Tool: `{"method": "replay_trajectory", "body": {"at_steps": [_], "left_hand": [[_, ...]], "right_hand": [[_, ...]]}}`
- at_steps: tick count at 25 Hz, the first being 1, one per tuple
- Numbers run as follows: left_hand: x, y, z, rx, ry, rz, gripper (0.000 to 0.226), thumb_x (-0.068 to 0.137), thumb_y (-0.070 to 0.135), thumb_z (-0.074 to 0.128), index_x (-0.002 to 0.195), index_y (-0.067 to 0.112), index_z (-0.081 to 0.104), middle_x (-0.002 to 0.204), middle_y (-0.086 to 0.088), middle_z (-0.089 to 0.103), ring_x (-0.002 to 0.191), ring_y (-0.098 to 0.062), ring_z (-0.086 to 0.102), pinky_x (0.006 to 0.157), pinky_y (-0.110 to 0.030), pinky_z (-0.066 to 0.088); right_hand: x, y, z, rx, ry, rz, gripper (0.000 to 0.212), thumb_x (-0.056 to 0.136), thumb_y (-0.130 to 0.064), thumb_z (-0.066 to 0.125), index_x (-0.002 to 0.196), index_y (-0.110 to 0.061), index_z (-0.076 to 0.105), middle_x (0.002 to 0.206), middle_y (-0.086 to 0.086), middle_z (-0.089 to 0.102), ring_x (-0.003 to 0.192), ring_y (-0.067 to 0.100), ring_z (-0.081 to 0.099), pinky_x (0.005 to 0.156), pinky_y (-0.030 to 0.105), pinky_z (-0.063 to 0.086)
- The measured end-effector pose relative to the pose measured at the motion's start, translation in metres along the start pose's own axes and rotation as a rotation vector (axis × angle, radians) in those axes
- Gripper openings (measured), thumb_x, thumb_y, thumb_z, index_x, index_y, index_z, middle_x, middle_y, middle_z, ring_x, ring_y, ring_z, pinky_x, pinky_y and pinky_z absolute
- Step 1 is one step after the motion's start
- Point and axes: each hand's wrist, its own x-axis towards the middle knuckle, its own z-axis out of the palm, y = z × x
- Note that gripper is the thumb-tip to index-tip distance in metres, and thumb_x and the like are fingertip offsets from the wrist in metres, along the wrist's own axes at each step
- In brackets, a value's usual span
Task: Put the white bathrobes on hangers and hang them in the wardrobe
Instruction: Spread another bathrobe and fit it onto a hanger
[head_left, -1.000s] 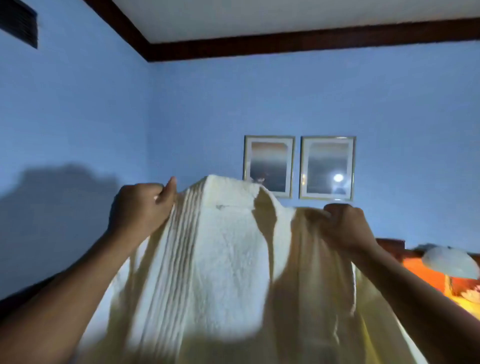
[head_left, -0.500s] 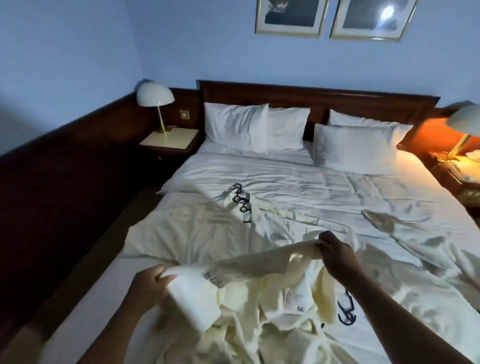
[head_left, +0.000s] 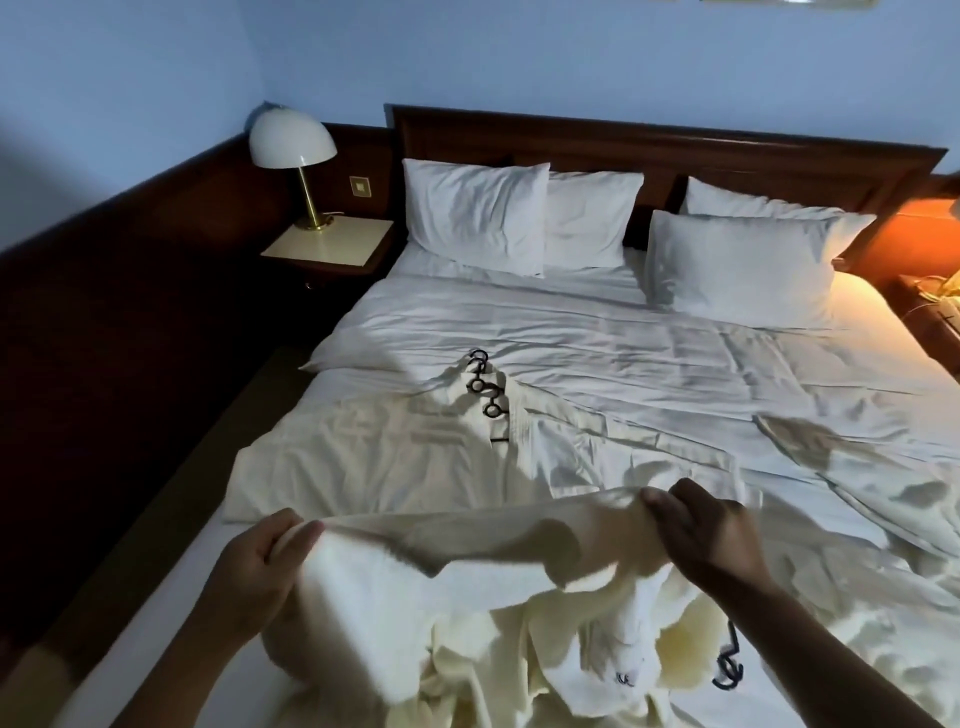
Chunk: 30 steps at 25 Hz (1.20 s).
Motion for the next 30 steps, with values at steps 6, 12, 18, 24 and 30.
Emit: {"method": "replay_trajectory", "body": {"at_steps": [6, 12, 18, 24, 30], "left_hand": [[0.131, -0.052, 0.063, 0.212, -0.019, 0.027, 0.048, 0.097, 0.059, 0.046, 0.070, 0.019, 0.050, 0.060, -0.001, 0.055, 0.059, -0.013, 0.059, 0.060, -0.033, 0.048], [0.342, -0.110, 0.134, 0.519, 0.107, 0.073, 0.042, 0.100, 0.048, 0.053, 0.073, 0.016, 0.053, 0.067, -0.006, 0.060, 0.068, -0.036, 0.061, 0.060, -0.037, 0.044], [0.490, -0.217, 0.256, 0.717, 0.126, 0.023, 0.046, 0.103, 0.054, 0.040, 0.108, 0.017, 0.067, 0.109, -0.022, 0.069, 0.101, -0.045, 0.064, 0.084, -0.046, 0.053], [0.476, -0.329, 0.331, 0.745, 0.232, -0.014, 0.052, 0.101, 0.061, 0.038, 0.096, 0.017, 0.065, 0.089, -0.021, 0.070, 0.084, -0.047, 0.067, 0.070, -0.044, 0.050], [0.470, -0.322, 0.332, 0.677, 0.244, -0.006, 0.047, 0.102, 0.055, 0.046, 0.082, 0.016, 0.063, 0.069, -0.017, 0.066, 0.065, -0.043, 0.066, 0.055, -0.038, 0.046]], "right_hand": [[0.092, 0.051, 0.095, -0.053, -0.266, 0.136, 0.047, 0.092, -0.075, 0.043, 0.080, -0.030, 0.051, 0.057, -0.005, 0.057, 0.060, 0.023, 0.062, 0.056, 0.039, 0.046], [0.275, 0.107, 0.219, -0.193, -0.167, 0.203, 0.038, 0.095, -0.057, 0.055, 0.088, -0.020, 0.057, 0.087, 0.015, 0.068, 0.089, 0.041, 0.066, 0.069, 0.040, 0.051], [0.350, 0.197, 0.415, -0.452, -0.203, 0.364, 0.031, 0.100, -0.047, 0.047, 0.110, -0.022, 0.063, 0.115, 0.017, 0.066, 0.113, 0.038, 0.060, 0.085, 0.041, 0.046], [0.308, 0.271, 0.516, -0.498, 0.050, 0.402, 0.038, 0.099, -0.046, 0.041, 0.102, -0.015, 0.062, 0.113, 0.023, 0.066, 0.111, 0.046, 0.056, 0.095, 0.054, 0.043], [0.299, 0.215, 0.496, -0.255, 0.314, 0.477, 0.034, 0.085, -0.043, 0.049, 0.113, -0.025, 0.055, 0.127, 0.015, 0.052, 0.120, 0.045, 0.045, 0.104, 0.062, 0.034]]}}
